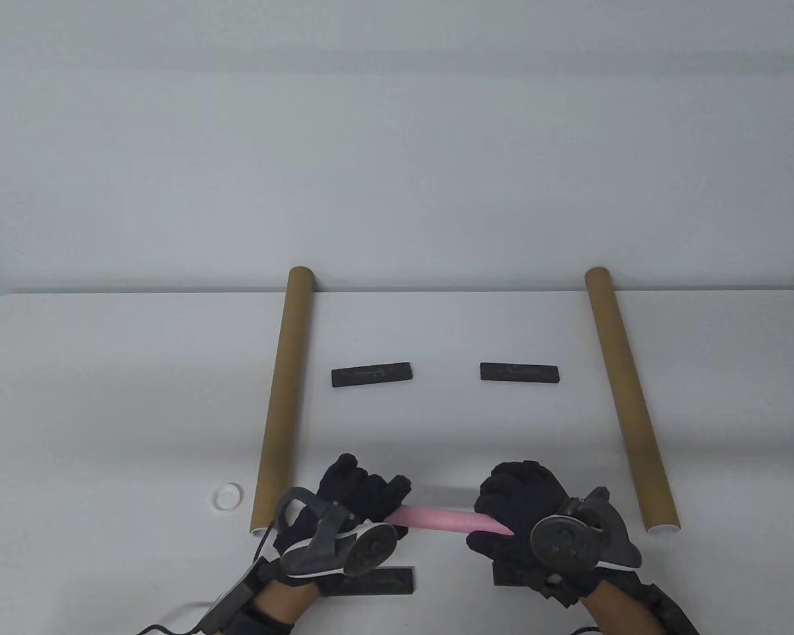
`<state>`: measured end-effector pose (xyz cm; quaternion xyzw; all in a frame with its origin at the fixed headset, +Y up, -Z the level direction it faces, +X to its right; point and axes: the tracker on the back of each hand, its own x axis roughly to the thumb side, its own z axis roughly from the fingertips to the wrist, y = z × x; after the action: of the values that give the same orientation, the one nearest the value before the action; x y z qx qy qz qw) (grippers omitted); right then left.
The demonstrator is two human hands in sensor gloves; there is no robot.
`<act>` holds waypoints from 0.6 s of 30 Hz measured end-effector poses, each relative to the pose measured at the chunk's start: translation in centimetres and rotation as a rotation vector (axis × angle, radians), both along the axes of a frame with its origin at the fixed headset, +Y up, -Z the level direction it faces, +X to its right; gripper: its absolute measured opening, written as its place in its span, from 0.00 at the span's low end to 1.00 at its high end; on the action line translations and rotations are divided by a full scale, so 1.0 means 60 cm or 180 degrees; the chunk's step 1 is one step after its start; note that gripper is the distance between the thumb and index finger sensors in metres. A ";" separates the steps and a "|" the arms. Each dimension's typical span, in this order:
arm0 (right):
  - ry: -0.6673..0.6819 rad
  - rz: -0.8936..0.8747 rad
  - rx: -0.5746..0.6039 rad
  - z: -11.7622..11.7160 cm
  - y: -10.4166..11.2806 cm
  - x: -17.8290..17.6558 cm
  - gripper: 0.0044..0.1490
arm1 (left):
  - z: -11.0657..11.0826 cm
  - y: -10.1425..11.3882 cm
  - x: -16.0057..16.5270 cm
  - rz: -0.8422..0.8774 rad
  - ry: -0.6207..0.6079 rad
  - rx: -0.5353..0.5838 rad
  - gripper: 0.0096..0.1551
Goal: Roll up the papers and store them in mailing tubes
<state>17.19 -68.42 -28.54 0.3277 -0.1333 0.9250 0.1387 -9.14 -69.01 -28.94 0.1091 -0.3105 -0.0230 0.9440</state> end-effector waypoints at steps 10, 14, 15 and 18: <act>0.0027 -0.0017 -0.0035 0.000 0.000 -0.001 0.40 | 0.002 0.000 0.003 -0.0052 -0.0020 0.0102 0.37; -0.0038 0.0095 0.0177 0.004 0.001 0.000 0.46 | -0.002 -0.001 0.003 0.0063 -0.0014 -0.0092 0.36; -0.0038 0.0105 0.0201 0.006 0.002 -0.002 0.44 | -0.003 -0.002 0.002 0.0052 0.0001 -0.0091 0.36; -0.0050 0.0129 0.0206 0.007 0.002 -0.005 0.36 | -0.001 -0.005 0.001 -0.0011 0.0026 -0.0030 0.38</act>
<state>16.89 -68.29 -28.15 0.3273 -0.1576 0.9254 0.1082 -9.07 -69.31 -28.99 0.1040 -0.3069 -0.0236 0.9457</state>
